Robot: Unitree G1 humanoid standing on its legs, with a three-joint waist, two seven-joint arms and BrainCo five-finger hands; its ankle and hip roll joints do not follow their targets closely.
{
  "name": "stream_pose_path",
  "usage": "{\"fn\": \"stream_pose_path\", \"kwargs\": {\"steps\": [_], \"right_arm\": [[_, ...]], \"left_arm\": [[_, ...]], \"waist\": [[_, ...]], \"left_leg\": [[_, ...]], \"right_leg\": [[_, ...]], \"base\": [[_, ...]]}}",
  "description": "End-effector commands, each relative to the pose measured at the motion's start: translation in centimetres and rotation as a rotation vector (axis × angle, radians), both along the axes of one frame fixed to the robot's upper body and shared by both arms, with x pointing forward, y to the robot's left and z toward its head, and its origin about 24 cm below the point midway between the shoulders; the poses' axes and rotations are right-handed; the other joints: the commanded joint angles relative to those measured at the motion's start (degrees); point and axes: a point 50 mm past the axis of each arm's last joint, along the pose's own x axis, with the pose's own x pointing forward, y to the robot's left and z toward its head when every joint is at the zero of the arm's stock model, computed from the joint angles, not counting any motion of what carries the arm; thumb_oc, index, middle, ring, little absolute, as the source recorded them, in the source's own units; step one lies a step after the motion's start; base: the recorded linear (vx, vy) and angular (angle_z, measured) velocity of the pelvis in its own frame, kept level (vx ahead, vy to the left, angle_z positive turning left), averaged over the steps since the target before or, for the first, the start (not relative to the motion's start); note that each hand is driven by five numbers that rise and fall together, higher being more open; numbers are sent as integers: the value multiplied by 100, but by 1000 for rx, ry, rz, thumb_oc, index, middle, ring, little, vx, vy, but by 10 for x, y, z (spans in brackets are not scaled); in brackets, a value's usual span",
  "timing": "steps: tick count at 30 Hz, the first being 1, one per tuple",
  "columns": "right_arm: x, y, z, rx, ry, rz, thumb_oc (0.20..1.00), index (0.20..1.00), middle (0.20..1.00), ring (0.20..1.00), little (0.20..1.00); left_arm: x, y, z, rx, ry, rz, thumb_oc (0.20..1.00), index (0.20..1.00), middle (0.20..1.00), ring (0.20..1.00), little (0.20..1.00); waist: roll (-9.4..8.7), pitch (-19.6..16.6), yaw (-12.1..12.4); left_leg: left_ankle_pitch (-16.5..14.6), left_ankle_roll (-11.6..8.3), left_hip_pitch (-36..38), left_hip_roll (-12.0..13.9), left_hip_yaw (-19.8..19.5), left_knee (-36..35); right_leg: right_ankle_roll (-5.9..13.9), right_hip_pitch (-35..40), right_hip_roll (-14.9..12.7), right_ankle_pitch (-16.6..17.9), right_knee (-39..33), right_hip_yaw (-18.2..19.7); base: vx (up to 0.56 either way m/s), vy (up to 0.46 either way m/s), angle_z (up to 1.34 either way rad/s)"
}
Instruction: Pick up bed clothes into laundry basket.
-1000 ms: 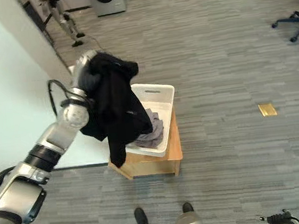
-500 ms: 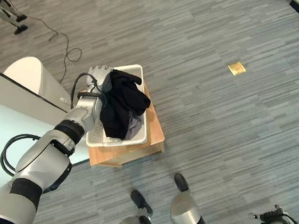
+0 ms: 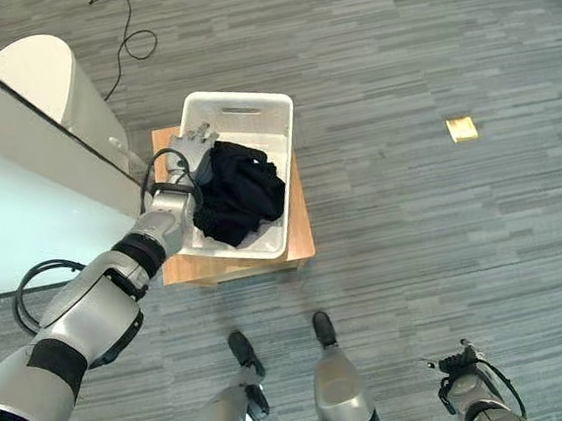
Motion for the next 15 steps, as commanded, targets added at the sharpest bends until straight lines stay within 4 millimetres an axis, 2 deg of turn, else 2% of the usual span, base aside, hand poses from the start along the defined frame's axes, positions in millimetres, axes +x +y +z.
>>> {"fn": "stream_pose_path", "kwargs": {"steps": [1, 2, 3, 4, 6, 7, 8, 9, 10, 11, 12, 15], "right_arm": [[-11, -12, 3, -45, -6, -44, 1000, 1000, 1000, 1000, 1000], [-4, -12, 7, -51, -40, -29, 1000, 1000, 1000, 1000, 1000], [-5, -12, 7, -51, -39, -29, 1000, 1000, 1000, 1000, 1000], [28, -4, 27, -82, -199, 90, 1000, 1000, 1000, 1000, 1000], [51, 6, 46, -96, -317, 204, 1000, 1000, 1000, 1000, 1000], [78, 16, 67, -138, -407, 329, 1000, 1000, 1000, 1000, 1000], [78, 17, 67, -137, -407, 332, 1000, 1000, 1000, 1000, 1000], [103, 27, 85, -186, -464, 442, 1000, 1000, 1000, 1000, 1000], [104, 28, 85, -186, -465, 445, 1000, 1000, 1000, 1000, 1000], [106, 38, 122, -190, -659, 550, 1000, 1000, 1000, 1000, 1000], [105, 38, 122, -190, -656, 550, 1000, 1000, 1000, 1000, 1000], [105, 51, 147, -215, -796, 605, 1000, 1000, 1000, 1000, 1000]], "left_arm": [[-3, -22, 23, -488, -32, -70, 1000, 1000, 1000, 1000, 1000], [-11, -27, 19, -636, 0, -119, 1000, 1000, 1000, 1000, 1000], [-11, -27, 19, -636, 1, -118, 1000, 1000, 1000, 1000, 1000], [-40, 0, 30, -932, -62, -229, 1000, 1000, 1000, 1000, 1000], [-67, 29, 30, -1065, -104, -273, 1000, 1000, 1000, 1000, 1000], [-91, 61, 31, -1109, -196, -256, 1000, 1000, 1000, 1000, 1000], [-92, 62, 31, -1109, -197, -253, 1000, 1000, 1000, 1000, 1000], [-118, 91, 32, -1159, -297, -216, 1000, 1000, 1000, 1000, 1000], [-119, 92, 32, -1159, -298, -213, 1000, 1000, 1000, 1000, 1000], [-144, 124, 31, -1233, -418, -124, 1000, 1000, 1000, 1000, 1000], [-145, 124, 31, -1234, -416, -123, 1000, 1000, 1000, 1000, 1000], [-167, 149, 19, -1222, -461, -19, 1000, 1000, 1000, 1000, 1000]], "waist": [[-197, -289, 242], [-203, -325, 310], [-207, -336, 310], [-164, -455, 574], [-117, -534, 770], [-40, -514, 1060], [-42, -522, 1049], [44, -447, 1372], [43, -452, 1356], [-98, -236, 1404], [-93, -257, 1395], [-304, -211, 1461]], "left_leg": [[-318, -623, 458, 736, -37, 61], [-348, -618, 546, 762, -35, 61], [-324, -619, 526, 764, -34, 61], [-356, -610, 732, 858, -80, 61], [-269, -625, 760, 915, -134, 61], [-171, -641, 816, 948, -231, 61], [-139, -643, 793, 953, -233, 61], [-70, -644, 766, 934, -404, 100], [-33, -645, 750, 938, -408, 88], [-106, -642, 541, 990, -233, 676], [-98, -637, 486, 994, -250, 719], [-663, -489, 211, 1080, 171, 2020]], "right_leg": [[344, -324, -356, 277, 60, -290], [337, -218, -335, 222, 60, -290], [331, -238, -332, 242, 60, -286], [270, 10, -274, 97, 60, -297], [206, 126, -200, 15, 60, -327], [131, 253, -113, -121, 60, -388], [122, 231, -107, -94, 60, -385], [27, 312, -40, -213, 60, -479], [19, 292, -34, -186, 60, -479], [-87, 330, -90, -179, 60, -639], [-94, 302, -89, -151, 60, -647], [-213, 135, -323, 0, 136, -1206]], "base": [[49, -117, 6], [27, -76, 4], [98, -181, 3], [53, -208, -16], [36, -190, 1], [-9, -88, 24], [-79, -117, -4], [-89, -59, 11], [-261, -151, 24], [-221, -101, 45], [-305, -160, 47], [-319, -210, 103]]}}
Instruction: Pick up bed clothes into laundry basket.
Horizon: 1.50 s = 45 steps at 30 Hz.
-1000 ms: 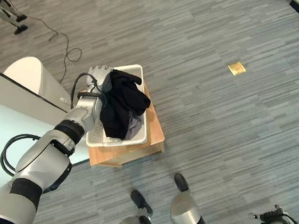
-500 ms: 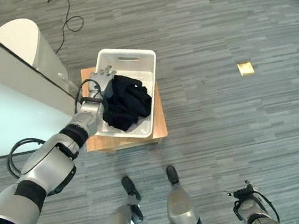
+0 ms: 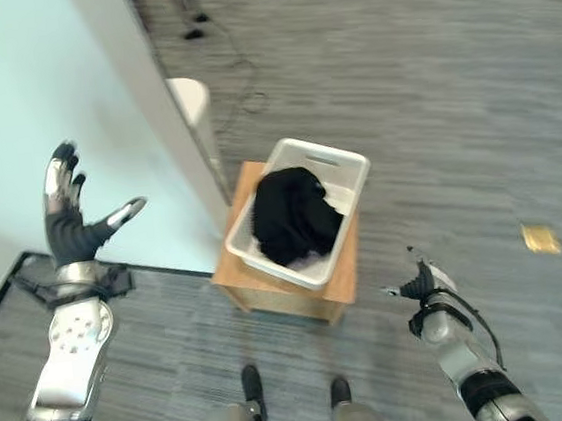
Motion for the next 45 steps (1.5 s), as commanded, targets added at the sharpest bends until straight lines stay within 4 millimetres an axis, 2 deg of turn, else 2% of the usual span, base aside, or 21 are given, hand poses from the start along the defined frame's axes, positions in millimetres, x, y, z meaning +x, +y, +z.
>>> {"fn": "stream_pose_path", "kwargs": {"steps": [1, 6, 7, 9, 10, 12, 13, 14, 16, 17, 18, 19, 20, 22, 23, 25, 27, 30, 34, 37, 45], "right_arm": [[16, -6, 36, -63, -166, 18, 1000, 1000, 1000, 1000, 1000], [2, 5, 61, -18, -281, 72, 1000, 1000, 1000, 1000, 1000], [-2, 3, 60, 12, -279, 52, 1000, 1000, 1000, 1000, 1000], [-3, 2, 63, 67, -303, 27, 1000, 1000, 1000, 1000, 1000], [-4, 0, 64, 73, -299, 29, 1000, 1000, 1000, 1000, 1000], [2, 6, 64, 72, -281, 73, 1000, 1000, 1000, 1000, 1000], [9, 11, 66, 70, -285, 97, 1000, 1000, 1000, 1000, 1000], [15, 20, 68, 97, -291, 117, 1000, 1000, 1000, 1000, 1000], [20, 26, 69, 102, -299, 131, 1000, 1000, 1000, 1000, 1000], [20, 28, 68, 110, -299, 129, 1000, 1000, 1000, 1000, 1000], [19, 33, 66, 135, -303, 132, 1000, 1000, 1000, 1000, 1000], [19, 33, 66, 135, -304, 131, 1000, 1000, 1000, 1000, 1000], [18, 35, 62, 153, -293, 130, 1000, 1000, 1000, 1000, 1000], [25, 42, 63, 157, -293, 158, 1000, 1000, 1000, 1000, 1000], [28, 43, 64, 171, -292, 168, 1000, 1000, 1000, 1000, 1000], [35, 44, 60, 169, -262, 158, 1000, 1000, 1000, 1000, 1000], [47, 59, 79, 154, -317, 259, 1000, 1000, 1000, 1000, 1000], [57, 66, 87, 162, -329, 294, 1000, 1000, 1000, 1000, 1000], [60, 64, 84, 183, -306, 275, 1000, 1000, 1000, 1000, 1000], [59, 68, 78, 189, -268, 295, 1000, 1000, 1000, 1000, 1000], [53, 76, 71, 205, -243, 328, 1000, 1000, 1000, 1000, 1000]], "left_arm": [[7, 7, 5, 27, -62, 12, 1000, 1000, 1000, 1000, 1000], [-15, 33, -54, -120, 184, 121, 1000, 1000, 1000, 1000, 1000], [-20, 35, -77, -181, 289, 109, 1000, 1000, 1000, 1000, 1000], [-18, 31, -87, -160, 368, 47, 1000, 1000, 1000, 1000, 1000], [-22, 29, -89, -171, 385, 23, 1000, 1000, 1000, 1000, 1000], [-26, 25, -98, -163, 443, -33, 1000, 1000, 1000, 1000, 1000], [-23, 26, -97, -170, 435, -39, 1000, 1000, 1000, 1000, 1000], [-16, 26, -91, -143, 427, -66, 1000, 1000, 1000, 1000, 1000], [-7, 31, -82, -80, 417, -84, 1000, 1000, 1000, 1000, 1000], [-7, 33, -81, -59, 426, -85, 1000, 1000, 1000, 1000, 1000], [-4, 34, -84, -48, 445, -84, 1000, 1000, 1000, 1000, 1000], [-4, 33, -84, -49, 444, -85, 1000, 1000, 1000, 1000, 1000], [0, 29, -90, -52, 472, -87, 1000, 1000, 1000, 1000, 1000], [6, 25, -92, -69, 472, -92, 1000, 1000, 1000, 1000, 1000], [6, 22, -97, -101, 480, -98, 1000, 1000, 1000, 1000, 1000], [8, 25, -99, -84, 506, -52, 1000, 1000, 1000, 1000, 1000], [12, 25, -84, -107, 414, -83, 1000, 1000, 1000, 1000, 1000], [12, 27, -82, -160, 377, -78, 1000, 1000, 1000, 1000, 1000], [27, 19, -70, -200, 303, -104, 1000, 1000, 1000, 1000, 1000], [23, 25, -77, -187, 344, -80, 1000, 1000, 1000, 1000, 1000], [10, 20, -79, -149, 363, -70, 1000, 1000, 1000, 1000, 1000]], "waist": [[-284, 112, -139], [-261, -297, -301], [-304, -452, -453], [-298, -662, -686], [-283, -728, -722], [-303, -737, -522], [-370, -608, -510], [-503, -378, -451], [-541, -152, -356], [-473, -155, -332], [-301, -91, -338], [-287, -117, -336], [-310, -36, -289], [-406, 16, -321], [-536, -3, -538], [-628, 10, -655], [-670, -11, -561], [-615, -196, -442], [-554, -36, -587], [-422, -255, -595], [-525, -400, -525]], "left_leg": [[-429, -506, 21, 752, 46, 1584], [-747, -755, 1219, 1254, 611, 1876], [-543, -882, 1668, 1621, 1200, 1635], [35, -1129, 1999, 2086, 2022, 851], [40, -1132, 1924, 2019, 2088, 608], [-498, -959, 1823, 1569, 1965, 79], [-593, -850, 1771, 1312, 1800, -82], [-617, -732, 1514, 1120, 1305, -265], [-254, -510, 1064, 972, 816, -500], [-137, -414, 908, 929, 608, -627], [-25, -271, 656, 823, -12, -724], [0, -272, 614, 836, -18, -730], [10, -164, 516, 446, -657, -771], [-66, -154, 466, 65, -1260, -804], [-221, -168, 572, -243, -1669, -804], [-283, -143, 580, -562, -2158, -804], [-418, -105, 668, -674, -2243, -751], [-656, -165, 703, -606, -2137, -474], [-471, -314, 153, -192, -379, 207], [-363, -258, 556, -193, -431, -371], [-348, -229, 989, -93, -333, -726]], "right_leg": [[274, -549, -366, 247, -255, -507], [217, -486, -440, 230, -247, -1736], [181, -607, -681, 319, -131, -2347], [237, -735, -1086, 494, -100, -3077], [328, -781, -1210, 605, -45, -3187], [596, -892, -1784, 954, 335, -3329], [890, -1018, -2251, 1272, 876, -3240], [1219, -1192, -2464, 1485, 1707, -2305], [1307, -1251, -2304, 1518, 2812, -1224], [1309, -1210, -2123, 1439, 3297, -948], [1249, -1265, -1426, 961, 4284, -62], [1240, -1308, -1414, 975, 4287, -69], [1081, -1417, -616, 467, 4545, 545], [680, -1467, -188, -180, 3596, 789], [470, -1498, 300, -405, 1976, 1484], [445, -1485, 655, -62, 808, 2331], [488, -1249, 318, 371, 500, 2126], [431, -968, 60, 421, 46, 1748], [516, -533, -412, 453, -256, 1055], [490, -407, -353, 346, -253, 1028], [521, -307, -355, 282, -206, 1014]], "base": [[-257, -237, 85], [-259, -42, 172], [-362, 145, 268], [-483, 373, 262], [-361, 569, 304], [-209, 548, 328], [-211, 455, 219], [-203, 370, 144], [-329, 224, 306], [-271, 311, 393], [-101, 255, 373], [93, 283, 373], [169, 85, 425], [393, -71, 303], [531, -177, 188], [328, -105, 244], [153, -192, 321], [276, -195, 202], [-7, -15, 60], [116, 3, -78], [58, -1, -93]]}}
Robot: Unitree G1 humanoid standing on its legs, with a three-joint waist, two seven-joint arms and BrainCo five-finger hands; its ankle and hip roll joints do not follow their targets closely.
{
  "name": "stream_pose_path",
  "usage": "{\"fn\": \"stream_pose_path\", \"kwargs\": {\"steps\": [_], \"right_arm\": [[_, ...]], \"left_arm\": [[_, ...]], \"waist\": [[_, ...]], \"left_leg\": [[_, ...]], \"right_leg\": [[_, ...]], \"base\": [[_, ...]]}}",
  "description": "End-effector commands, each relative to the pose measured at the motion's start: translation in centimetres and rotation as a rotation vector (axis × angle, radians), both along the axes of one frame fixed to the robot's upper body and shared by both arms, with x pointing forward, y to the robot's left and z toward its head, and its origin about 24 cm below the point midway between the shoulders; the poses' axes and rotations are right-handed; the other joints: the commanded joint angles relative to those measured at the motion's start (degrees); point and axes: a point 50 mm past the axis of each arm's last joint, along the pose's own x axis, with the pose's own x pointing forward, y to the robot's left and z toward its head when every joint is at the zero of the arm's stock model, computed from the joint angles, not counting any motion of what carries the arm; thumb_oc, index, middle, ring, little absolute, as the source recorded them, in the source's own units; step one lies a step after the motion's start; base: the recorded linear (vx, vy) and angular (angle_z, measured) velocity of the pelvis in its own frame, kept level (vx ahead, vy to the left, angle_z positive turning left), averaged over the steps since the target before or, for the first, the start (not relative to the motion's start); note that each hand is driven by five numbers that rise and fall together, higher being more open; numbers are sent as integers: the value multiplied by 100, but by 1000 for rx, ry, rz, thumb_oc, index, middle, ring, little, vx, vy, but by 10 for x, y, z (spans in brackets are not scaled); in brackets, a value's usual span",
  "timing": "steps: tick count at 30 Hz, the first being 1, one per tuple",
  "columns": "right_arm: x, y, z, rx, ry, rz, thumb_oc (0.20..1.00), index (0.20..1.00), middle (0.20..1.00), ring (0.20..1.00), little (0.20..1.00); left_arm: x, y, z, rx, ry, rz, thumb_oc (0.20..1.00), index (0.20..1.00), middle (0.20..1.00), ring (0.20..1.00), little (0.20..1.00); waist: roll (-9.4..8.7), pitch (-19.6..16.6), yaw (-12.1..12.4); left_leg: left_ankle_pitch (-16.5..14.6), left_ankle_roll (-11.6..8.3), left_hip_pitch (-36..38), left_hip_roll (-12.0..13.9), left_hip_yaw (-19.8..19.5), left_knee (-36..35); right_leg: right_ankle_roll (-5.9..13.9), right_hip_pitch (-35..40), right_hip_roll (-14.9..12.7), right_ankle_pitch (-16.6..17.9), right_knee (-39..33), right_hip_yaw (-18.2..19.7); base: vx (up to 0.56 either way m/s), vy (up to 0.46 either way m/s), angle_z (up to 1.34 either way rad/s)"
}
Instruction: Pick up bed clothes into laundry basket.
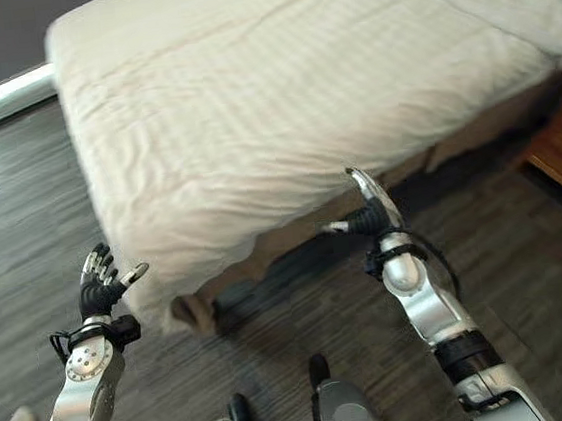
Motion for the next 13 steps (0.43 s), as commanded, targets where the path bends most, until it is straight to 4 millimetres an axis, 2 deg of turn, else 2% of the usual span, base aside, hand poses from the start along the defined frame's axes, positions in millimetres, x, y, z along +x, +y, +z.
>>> {"fn": "stream_pose_path", "kwargs": {"steps": [1, 13], "right_arm": [[8, 30, 25, 88, -132, 113, 1000, 1000, 1000, 1000, 1000], [2, 31, 24, 103, -136, 116, 1000, 1000, 1000, 1000, 1000]], "left_arm": [[-12, 30, 11, 118, -37, 86, 1000, 1000, 1000, 1000, 1000], [-14, 27, 12, 146, -31, 66, 1000, 1000, 1000, 1000, 1000]], "waist": [[-363, -190, 96], [-467, -240, 119]], "left_leg": [[-530, -66, -109, -86, -95, 99], [-574, -65, -31, -81, -213, 26]], "right_leg": [[441, 762, -795, -103, -910, -31], [456, 791, -792, -131, -866, -24]], "base": [[37, -5, -3], [6, 1, 8]]}}
